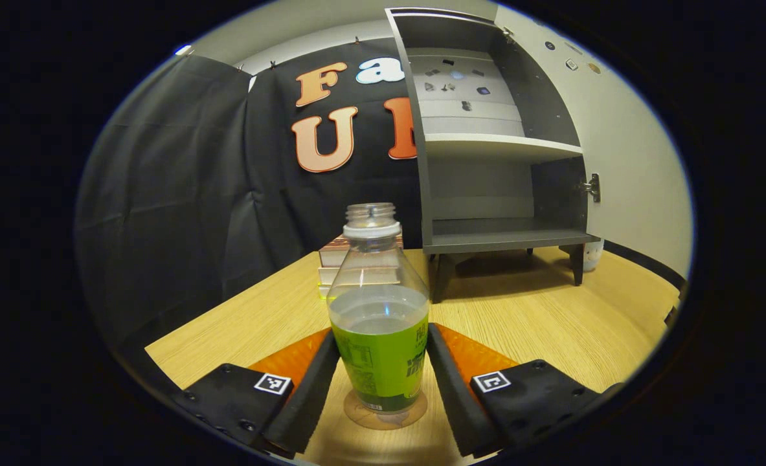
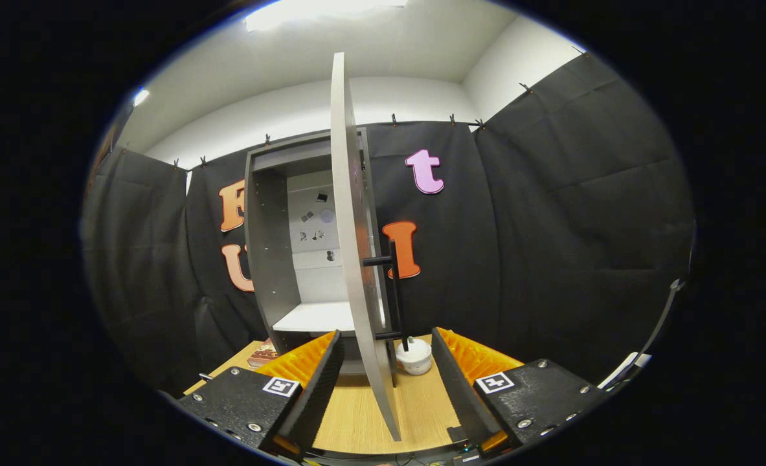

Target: Open the cabinet door with the right hand, grasp the bottle in the cabinet with the left hand and place it on the coaster, then close the cabinet door with the right hand.

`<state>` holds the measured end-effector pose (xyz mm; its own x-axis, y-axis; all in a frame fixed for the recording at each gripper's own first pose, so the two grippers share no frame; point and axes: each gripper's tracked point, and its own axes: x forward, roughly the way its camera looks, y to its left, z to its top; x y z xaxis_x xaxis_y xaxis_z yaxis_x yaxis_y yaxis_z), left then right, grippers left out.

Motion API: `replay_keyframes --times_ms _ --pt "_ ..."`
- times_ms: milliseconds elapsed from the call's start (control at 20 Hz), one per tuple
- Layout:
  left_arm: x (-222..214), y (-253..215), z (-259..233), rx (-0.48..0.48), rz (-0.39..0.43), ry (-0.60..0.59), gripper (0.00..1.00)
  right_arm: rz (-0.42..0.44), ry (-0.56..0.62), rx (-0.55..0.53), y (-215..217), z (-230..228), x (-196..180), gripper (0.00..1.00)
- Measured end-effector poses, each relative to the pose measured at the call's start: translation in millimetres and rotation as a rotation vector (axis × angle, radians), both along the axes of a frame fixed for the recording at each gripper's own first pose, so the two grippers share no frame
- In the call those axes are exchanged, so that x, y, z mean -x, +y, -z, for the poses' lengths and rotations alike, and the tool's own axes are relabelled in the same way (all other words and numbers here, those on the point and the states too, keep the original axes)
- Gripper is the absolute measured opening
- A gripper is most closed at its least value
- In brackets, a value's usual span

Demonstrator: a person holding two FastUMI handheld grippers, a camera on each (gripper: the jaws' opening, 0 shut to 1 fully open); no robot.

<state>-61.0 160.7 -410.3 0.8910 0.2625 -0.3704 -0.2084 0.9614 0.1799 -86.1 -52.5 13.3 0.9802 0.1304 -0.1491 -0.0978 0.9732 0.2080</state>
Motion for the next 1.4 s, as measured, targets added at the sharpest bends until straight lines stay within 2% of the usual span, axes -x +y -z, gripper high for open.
replay_keyframes --times_ms 200,300,500,750,850,900,1000,1300,1400 --pt "-0.6 0.0 -27.2 -0.048 0.014 -0.029 0.91 -0.024 -0.008 -0.009 1.0 5.6 -1.8 0.84" --pt "-0.8 1.7 -36.4 -0.044 0.002 -0.019 0.98 -0.033 -0.022 0.002 -1.6 4.0 -6.4 0.84" --pt "-3.8 2.0 -67.7 -0.052 -0.003 -0.028 0.97 -0.016 -0.102 -0.026 -17.4 -15.8 -19.6 0.84" --pt "-11.5 -2.4 -120.4 -0.107 -0.004 -0.082 0.97 0.008 -0.128 -0.007 -44.1 -10.6 -35.0 0.84" --pt "-12.5 -10.7 -139.0 -0.124 0.009 -0.1 1.0 -0.002 -0.131 -0.018 -47.5 -7.2 -42.4 0.84" --pt "-14.1 -15.4 -147.0 -0.129 0.021 -0.108 0.96 -0.01 -0.131 -0.019 -48.2 -4.6 -46.4 0.84" --pt "-16.9 -25.0 -165.4 -0.134 0.032 -0.132 0.96 -0.059 -0.103 -0.031 -41.5 9.9 -51.2 0.84" --pt "-22.1 -49.7 -200.8 -0.124 0.034 -0.171 0.96 -0.116 -0.122 -0.073 -45.7 17.0 -63.3 0.84" --pt "-25.7 -58.5 -211.2 -0.129 0.05 -0.182 0.96 -0.102 -0.144 -0.07 -55.8 12.8 -65.6 0.85"
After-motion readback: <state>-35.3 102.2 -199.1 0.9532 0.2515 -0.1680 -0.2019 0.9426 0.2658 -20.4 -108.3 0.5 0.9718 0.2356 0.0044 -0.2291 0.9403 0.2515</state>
